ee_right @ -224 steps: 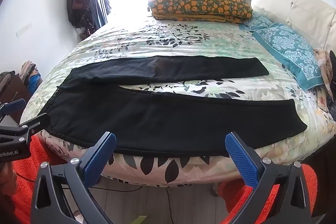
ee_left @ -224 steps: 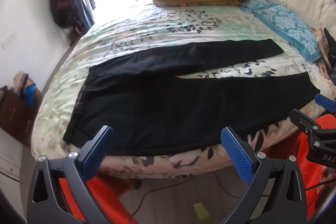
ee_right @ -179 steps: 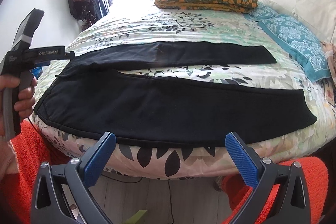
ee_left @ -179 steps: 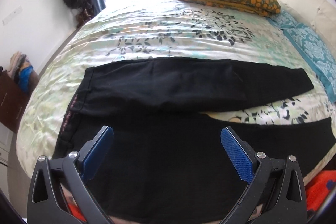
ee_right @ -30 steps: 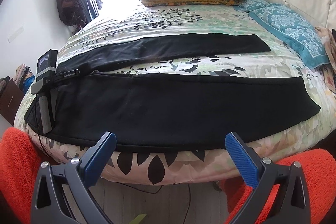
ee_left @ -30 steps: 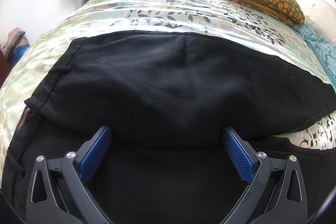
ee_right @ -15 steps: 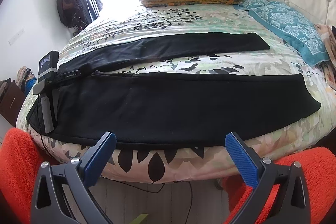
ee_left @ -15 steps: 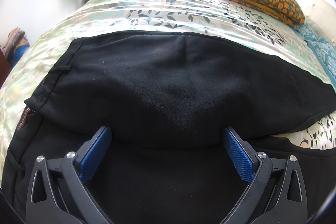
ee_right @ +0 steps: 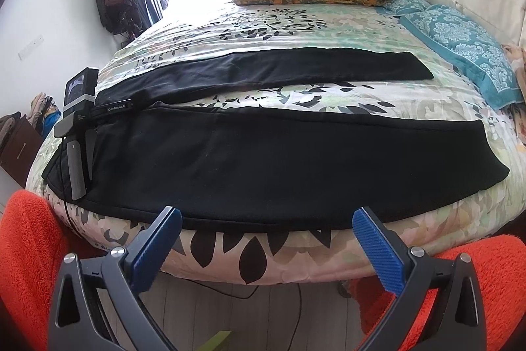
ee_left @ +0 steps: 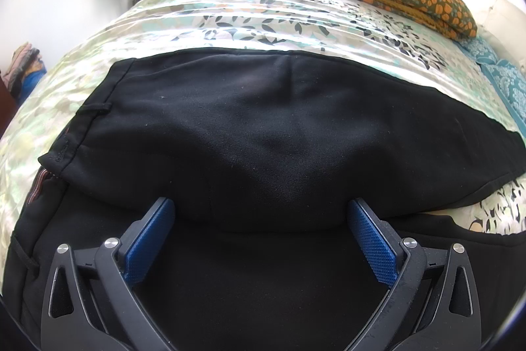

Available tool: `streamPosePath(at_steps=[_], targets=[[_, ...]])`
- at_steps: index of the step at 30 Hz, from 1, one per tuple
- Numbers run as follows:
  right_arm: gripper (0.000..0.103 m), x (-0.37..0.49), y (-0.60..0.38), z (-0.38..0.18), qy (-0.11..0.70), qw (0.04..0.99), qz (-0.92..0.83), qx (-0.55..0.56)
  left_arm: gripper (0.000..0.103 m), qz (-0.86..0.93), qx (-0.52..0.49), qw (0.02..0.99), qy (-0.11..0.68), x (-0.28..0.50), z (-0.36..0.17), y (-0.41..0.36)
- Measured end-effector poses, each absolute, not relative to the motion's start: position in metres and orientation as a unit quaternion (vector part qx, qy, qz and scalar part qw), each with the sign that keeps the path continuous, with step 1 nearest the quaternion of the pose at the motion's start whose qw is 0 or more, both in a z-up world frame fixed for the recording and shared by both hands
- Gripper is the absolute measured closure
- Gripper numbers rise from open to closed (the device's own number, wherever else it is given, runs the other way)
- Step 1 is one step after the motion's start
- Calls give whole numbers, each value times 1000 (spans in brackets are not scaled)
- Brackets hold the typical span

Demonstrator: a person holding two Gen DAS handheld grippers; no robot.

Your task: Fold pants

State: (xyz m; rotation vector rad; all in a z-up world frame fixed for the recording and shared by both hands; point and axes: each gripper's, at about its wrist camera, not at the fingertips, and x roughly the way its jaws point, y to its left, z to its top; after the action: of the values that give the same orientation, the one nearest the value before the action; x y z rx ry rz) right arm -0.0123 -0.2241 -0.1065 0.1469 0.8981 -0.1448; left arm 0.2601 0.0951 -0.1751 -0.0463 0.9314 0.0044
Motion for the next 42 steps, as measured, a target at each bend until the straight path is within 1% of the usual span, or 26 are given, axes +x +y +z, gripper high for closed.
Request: streamPosePath(at_steps=[6, 42], targets=[[0, -12, -231, -109, 437, 892, -75, 87, 0, 2, -22, 893, 449, 260, -175, 95], [0, -5, -225, -118, 450, 887, -64, 84, 0, 3, -22, 893, 449, 260, -175, 95]])
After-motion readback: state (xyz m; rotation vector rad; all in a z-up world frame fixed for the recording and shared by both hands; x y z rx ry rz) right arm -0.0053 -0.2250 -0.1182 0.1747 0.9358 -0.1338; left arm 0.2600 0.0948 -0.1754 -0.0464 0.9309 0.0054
